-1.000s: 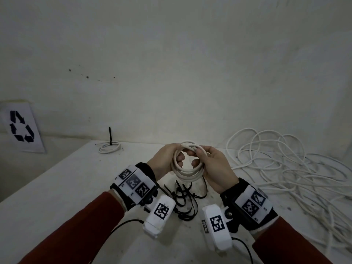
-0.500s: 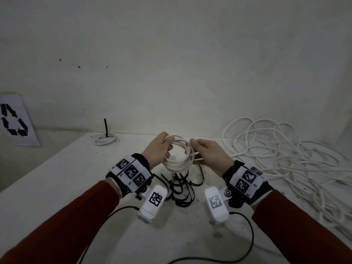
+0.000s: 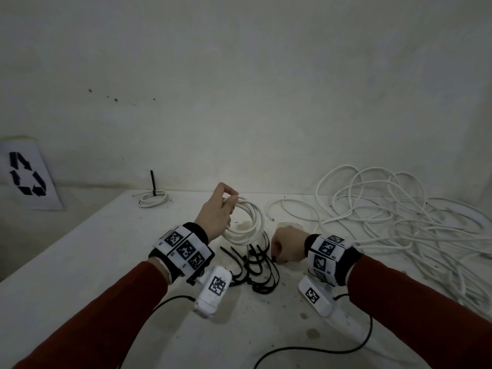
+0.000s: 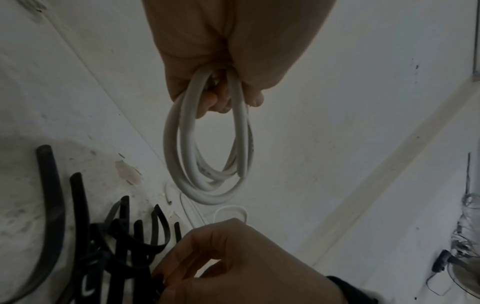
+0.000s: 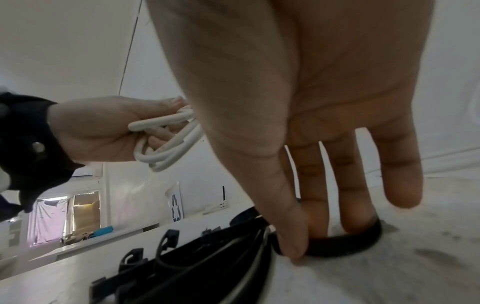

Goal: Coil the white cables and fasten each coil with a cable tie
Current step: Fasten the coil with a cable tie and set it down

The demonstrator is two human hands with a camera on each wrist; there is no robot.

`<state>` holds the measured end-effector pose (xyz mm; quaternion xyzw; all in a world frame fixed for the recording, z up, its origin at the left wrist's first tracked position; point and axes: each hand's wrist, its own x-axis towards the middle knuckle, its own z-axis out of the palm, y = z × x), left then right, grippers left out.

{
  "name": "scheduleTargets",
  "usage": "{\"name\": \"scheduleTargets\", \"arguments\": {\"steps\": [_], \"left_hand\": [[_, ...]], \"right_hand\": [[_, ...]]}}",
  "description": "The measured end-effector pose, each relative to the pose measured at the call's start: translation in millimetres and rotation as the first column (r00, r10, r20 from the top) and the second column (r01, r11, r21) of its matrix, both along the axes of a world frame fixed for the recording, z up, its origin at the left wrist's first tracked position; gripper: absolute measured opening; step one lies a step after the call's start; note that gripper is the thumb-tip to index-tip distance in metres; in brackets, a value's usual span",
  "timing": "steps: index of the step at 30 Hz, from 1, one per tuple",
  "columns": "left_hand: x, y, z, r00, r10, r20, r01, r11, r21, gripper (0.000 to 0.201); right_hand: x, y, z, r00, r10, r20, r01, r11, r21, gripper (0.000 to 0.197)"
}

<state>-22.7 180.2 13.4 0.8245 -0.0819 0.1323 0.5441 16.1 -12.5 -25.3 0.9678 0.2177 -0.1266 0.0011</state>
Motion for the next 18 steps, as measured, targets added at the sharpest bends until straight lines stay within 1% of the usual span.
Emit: {"name": "scheduleTargets", "arguments": {"steps": [2, 4, 5, 6, 7, 8, 9, 10, 11, 12, 13, 14, 15, 16, 18], "left_hand": [[0.6, 1.4, -1.1, 1.0, 0.001, 0.002, -0.001, 1.0, -0.029, 0.01], [1.4, 2.4, -2.2, 1.0, 0.005, -0.003, -0.005, 0.998, -0.063, 0.013], [1.9, 3.0, -2.5, 1.0, 0.009, -0.006, -0.009, 0.997, -0.08, 0.014], [2.2, 3.6, -2.8, 1.0, 0.012, -0.009, -0.013, 0.995, -0.098, 0.015], [2.6, 4.1, -3.0, 1.0, 0.016, -0.011, -0.017, 0.994, -0.112, 0.016], [3.5, 5.0, -3.3, 1.0, 0.021, -0.012, -0.023, 0.993, -0.117, 0.017], [4.6, 5.4, -3.5, 1.0, 0.025, -0.012, -0.027, 0.993, -0.116, 0.017], [5.6, 5.6, -3.6, 1.0, 0.028, -0.013, -0.03, 0.993, -0.112, 0.018], [6.8, 5.5, -3.5, 0.999, 0.031, -0.011, -0.032, 0.993, -0.112, 0.018], [7.7, 4.4, -3.1, 0.999, 0.034, -0.009, -0.035, 0.993, -0.116, 0.019], [8.9, 3.0, -2.7, 0.999, 0.039, -0.007, -0.039, 0.992, -0.121, 0.02], [9.9, 1.1, -2.1, 0.999, 0.044, -0.003, -0.044, 0.991, -0.125, 0.02], [10.5, -1.2, -1.3, 0.999, 0.049, 0.002, -0.049, 0.99, -0.13, 0.021], [10.7, -3.7, -0.2, 0.999, 0.051, 0.01, -0.049, 0.989, -0.138, 0.021], [10.1, -8.6, 2.7, 0.998, 0.046, 0.031, -0.041, 0.986, -0.161, 0.021]], "right_hand": [[-2.9, -2.8, 1.7, 0.999, -0.013, 0.03, 0.011, 0.998, 0.069, 0.018], [-8.2, -9.5, 9.9, 0.997, -0.06, 0.049, 0.046, 0.967, 0.249, 0.015], [-11.6, -13.4, 16.4, 0.994, -0.094, 0.059, 0.066, 0.929, 0.364, 0.013], [-15.6, -17.1, 24.1, 0.989, -0.132, 0.069, 0.083, 0.869, 0.488, 0.01], [-21.1, -20.3, 32.7, 0.984, -0.166, 0.067, 0.09, 0.78, 0.619, 0.009], [-26.9, -23.1, 41.8, 0.983, -0.179, 0.048, 0.083, 0.657, 0.749, 0.01], [-34.6, -25.8, 51.5, 0.987, -0.16, 0.016, 0.067, 0.5, 0.863, 0.011], [-43.6, -27.9, 61.6, 0.993, -0.115, -0.021, 0.058, 0.329, 0.943, 0.011], [-53.2, -29.7, 71.6, 0.997, -0.057, -0.048, 0.057, 0.177, 0.982, 0.01], [-62.2, -31.2, 80.4, 0.998, 0.001, -0.061, 0.061, 0.063, 0.996, 0.009], [-70.0, -32.3, 87.0, 0.997, 0.052, -0.065, 0.065, -0.015, 0.998, 0.008], [-76.1, -32.9, 91.5, 0.993, 0.096, -0.066, 0.072, -0.065, 0.995, 0.009], [-80.6, -32.8, 93.6, 0.989, 0.127, -0.07, 0.082, -0.089, 0.993, 0.01], [-83.2, -32.1, 93.9, 0.986, 0.146, -0.079, 0.093, -0.093, 0.991, 0.01], [-85.8, -29.0, 91.1, 0.983, 0.157, -0.091, 0.103, -0.068, 0.992, 0.01]]}}
